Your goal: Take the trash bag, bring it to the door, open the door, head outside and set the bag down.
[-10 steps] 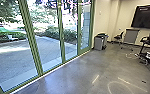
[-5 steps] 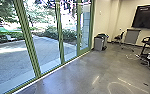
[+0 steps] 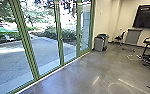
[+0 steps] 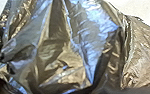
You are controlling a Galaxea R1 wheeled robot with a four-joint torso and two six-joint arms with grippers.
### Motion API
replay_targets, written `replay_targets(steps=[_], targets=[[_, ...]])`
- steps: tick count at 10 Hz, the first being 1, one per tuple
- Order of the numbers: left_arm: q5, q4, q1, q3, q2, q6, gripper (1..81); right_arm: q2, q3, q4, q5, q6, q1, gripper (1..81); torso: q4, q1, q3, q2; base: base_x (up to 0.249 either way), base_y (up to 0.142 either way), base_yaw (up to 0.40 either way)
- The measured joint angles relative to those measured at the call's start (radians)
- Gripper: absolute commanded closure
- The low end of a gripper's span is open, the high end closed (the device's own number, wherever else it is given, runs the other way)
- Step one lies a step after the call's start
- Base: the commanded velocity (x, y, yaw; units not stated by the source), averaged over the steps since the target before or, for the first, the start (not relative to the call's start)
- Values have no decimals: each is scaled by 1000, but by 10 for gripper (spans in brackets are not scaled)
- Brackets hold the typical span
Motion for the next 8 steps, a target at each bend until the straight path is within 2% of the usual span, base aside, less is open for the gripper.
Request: replay_targets(steps=[8], targets=[[-1,0,0,0,0,0,811,0,-1,0,0,0,0,10,0,0,0,0,170,-69,0]])
